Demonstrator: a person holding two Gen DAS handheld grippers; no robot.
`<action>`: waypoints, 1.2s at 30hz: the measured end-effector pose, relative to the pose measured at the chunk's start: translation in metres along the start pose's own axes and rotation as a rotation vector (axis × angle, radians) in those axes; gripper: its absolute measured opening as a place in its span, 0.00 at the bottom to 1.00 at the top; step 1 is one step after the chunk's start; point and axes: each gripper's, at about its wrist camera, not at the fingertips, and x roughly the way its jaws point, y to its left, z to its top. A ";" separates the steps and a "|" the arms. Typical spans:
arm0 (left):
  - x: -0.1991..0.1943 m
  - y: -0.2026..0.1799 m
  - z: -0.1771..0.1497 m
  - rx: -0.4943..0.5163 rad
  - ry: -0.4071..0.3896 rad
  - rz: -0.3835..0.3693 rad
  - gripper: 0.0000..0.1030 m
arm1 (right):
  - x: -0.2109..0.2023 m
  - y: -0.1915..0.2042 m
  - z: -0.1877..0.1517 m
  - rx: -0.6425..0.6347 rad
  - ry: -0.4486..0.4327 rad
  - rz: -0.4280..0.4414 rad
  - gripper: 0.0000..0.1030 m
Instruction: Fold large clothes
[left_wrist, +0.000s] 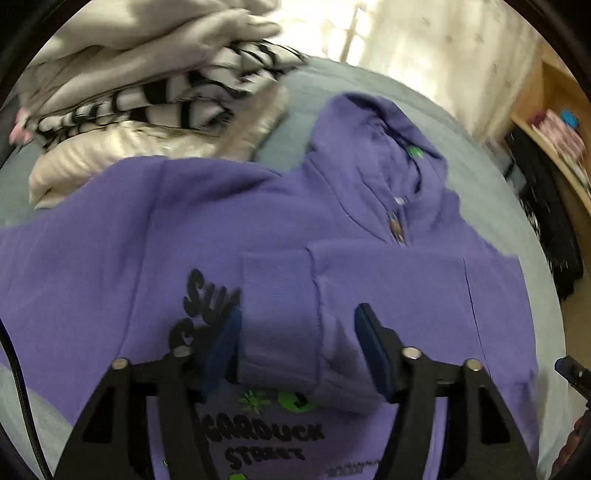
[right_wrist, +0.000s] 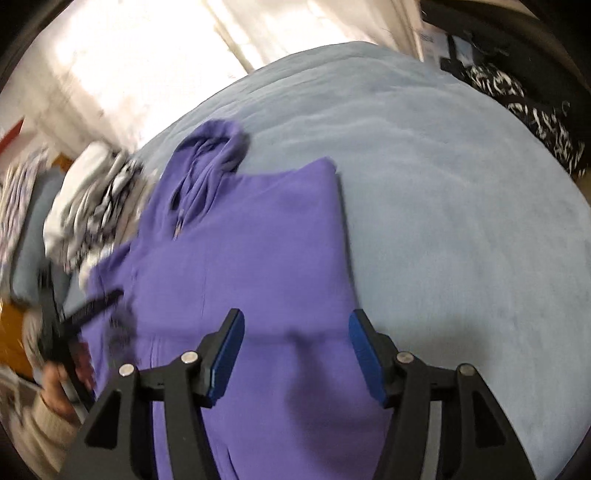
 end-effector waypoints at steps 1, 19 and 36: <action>0.002 0.003 0.002 -0.014 -0.003 0.002 0.64 | 0.005 -0.003 0.009 0.018 -0.001 0.005 0.57; 0.009 -0.005 0.022 0.040 -0.050 0.056 0.02 | 0.107 -0.014 0.082 0.041 0.009 -0.088 0.12; 0.013 0.015 0.008 0.032 0.058 0.000 0.35 | 0.074 -0.037 0.049 0.087 0.084 -0.041 0.35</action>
